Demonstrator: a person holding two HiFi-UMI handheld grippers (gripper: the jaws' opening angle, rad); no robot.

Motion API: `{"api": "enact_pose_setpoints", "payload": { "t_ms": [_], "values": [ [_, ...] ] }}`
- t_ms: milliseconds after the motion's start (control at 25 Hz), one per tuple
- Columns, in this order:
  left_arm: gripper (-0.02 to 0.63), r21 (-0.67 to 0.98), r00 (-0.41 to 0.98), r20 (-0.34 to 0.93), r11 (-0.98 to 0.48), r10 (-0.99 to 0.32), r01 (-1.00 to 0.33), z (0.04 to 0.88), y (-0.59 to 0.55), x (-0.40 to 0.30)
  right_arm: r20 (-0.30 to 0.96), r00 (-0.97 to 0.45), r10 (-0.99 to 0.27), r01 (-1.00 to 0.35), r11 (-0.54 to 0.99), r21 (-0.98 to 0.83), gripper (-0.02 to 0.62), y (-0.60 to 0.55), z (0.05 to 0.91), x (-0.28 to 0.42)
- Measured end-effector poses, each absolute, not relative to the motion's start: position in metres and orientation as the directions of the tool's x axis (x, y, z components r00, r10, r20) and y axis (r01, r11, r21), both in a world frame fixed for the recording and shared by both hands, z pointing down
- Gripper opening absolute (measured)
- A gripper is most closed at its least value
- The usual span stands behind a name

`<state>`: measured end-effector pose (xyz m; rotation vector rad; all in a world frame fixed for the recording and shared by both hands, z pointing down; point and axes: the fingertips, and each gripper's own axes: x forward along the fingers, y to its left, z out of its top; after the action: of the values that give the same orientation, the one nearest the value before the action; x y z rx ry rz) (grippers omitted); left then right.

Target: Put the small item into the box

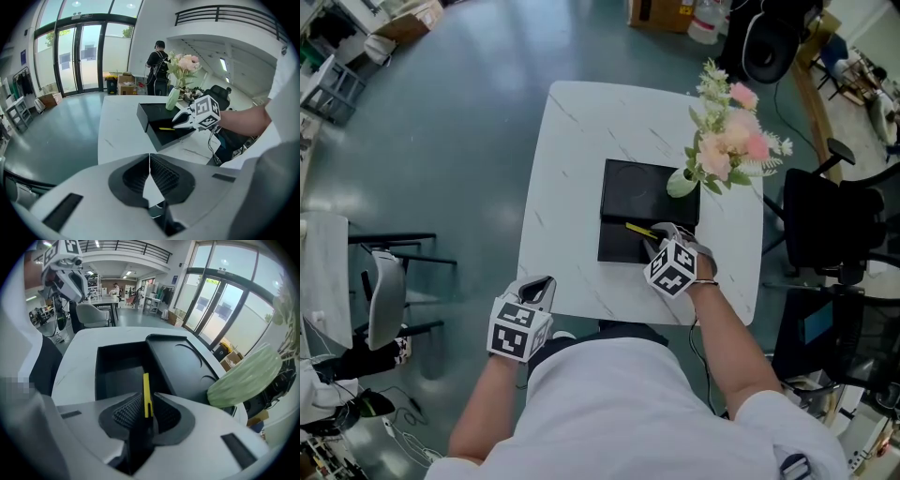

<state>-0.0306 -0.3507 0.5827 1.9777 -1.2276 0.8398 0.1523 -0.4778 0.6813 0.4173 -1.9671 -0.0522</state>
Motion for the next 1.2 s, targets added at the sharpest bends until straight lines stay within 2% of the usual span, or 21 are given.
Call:
{"api": "enact_pose_setpoints", "payload": {
  "t_ms": [320, 680, 840, 960, 1080, 1200],
  "values": [
    [0.017, 0.194, 0.39, 0.752, -0.386, -0.532, -0.902, 0.569, -0.338, -0.028, 0.856, -0.353, -0.377, -0.304, 0.912, 0.277, 0.089, -0.46, 0.653, 0.156],
    [0.017, 0.202, 0.455, 0.702, -0.46, -0.548, -0.865, 0.546, -0.291, -0.031, 0.757, -0.465, -0.458, -0.471, 0.852, 0.227, 0.083, -0.4, 0.579, 0.126],
    [0.017, 0.208, 0.496, 0.672, -0.502, -0.551, -0.839, 0.53, -0.263, -0.031, 0.701, -0.545, -0.459, -0.571, 0.816, 0.089, 0.053, -0.354, 0.559, 0.107],
    [0.017, 0.205, 0.526, 0.652, -0.541, -0.546, -0.815, 0.522, -0.246, -0.027, 0.651, -0.624, -0.433, -0.634, 0.768, -0.097, 0.02, -0.316, 0.55, 0.097],
    [0.017, 0.213, 0.557, 0.633, -0.571, -0.538, -0.793, 0.518, -0.229, -0.024, 0.563, -0.695, -0.447, -0.67, 0.688, -0.279, 0.017, -0.279, 0.538, 0.093],
    [0.017, 0.246, 0.592, 0.608, -0.584, -0.528, -0.773, 0.512, -0.212, -0.023, 0.508, -0.712, -0.485, -0.685, 0.639, -0.351, 0.017, -0.244, 0.526, 0.091]
  ]
}}
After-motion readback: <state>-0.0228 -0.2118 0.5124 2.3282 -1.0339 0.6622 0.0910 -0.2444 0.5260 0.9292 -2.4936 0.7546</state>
